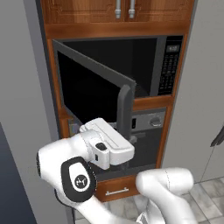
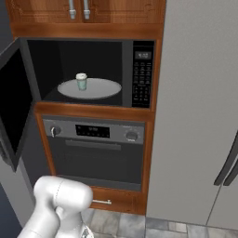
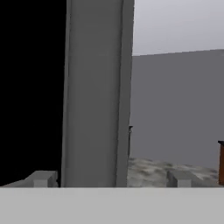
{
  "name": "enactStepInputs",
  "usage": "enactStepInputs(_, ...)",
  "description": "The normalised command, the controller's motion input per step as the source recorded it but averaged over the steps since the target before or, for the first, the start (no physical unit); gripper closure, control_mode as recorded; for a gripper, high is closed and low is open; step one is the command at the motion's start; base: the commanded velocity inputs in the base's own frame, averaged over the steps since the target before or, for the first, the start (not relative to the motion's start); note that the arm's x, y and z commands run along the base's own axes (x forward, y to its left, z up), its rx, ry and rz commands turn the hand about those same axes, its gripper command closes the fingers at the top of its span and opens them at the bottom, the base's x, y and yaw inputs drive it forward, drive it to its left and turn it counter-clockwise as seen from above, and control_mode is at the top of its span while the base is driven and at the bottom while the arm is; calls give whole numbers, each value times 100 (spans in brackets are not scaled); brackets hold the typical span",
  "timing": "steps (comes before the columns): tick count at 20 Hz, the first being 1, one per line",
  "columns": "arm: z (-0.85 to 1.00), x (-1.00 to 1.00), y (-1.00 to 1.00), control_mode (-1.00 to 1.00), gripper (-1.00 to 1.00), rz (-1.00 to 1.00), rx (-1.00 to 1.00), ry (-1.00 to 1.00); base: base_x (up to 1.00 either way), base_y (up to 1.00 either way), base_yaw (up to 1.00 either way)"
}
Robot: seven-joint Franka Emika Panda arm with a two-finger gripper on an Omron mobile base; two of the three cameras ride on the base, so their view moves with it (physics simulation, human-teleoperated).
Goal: Close the microwave door.
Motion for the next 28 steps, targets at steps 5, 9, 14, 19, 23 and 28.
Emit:
enactStepInputs(5, 2, 70, -61, -100, -100, 6, -3, 14, 0, 0, 0)
enactStepInputs(9, 1, 77, -66, -100, -100, 7, -2, 25, 0, 0, 0)
enactStepInputs(14, 0, 71, -68, -100, -100, 18, 4, 17, 0, 0, 0)
enactStepInputs(19, 0, 78, -53, -100, -100, 20, 9, 22, 0, 0, 0)
enactStepInputs(23, 0, 84, -52, -100, -100, 16, 3, 13, 0, 0, 0)
enactStepInputs(28, 1, 87, -64, -100, -100, 19, 15, 14, 0, 0, 0)
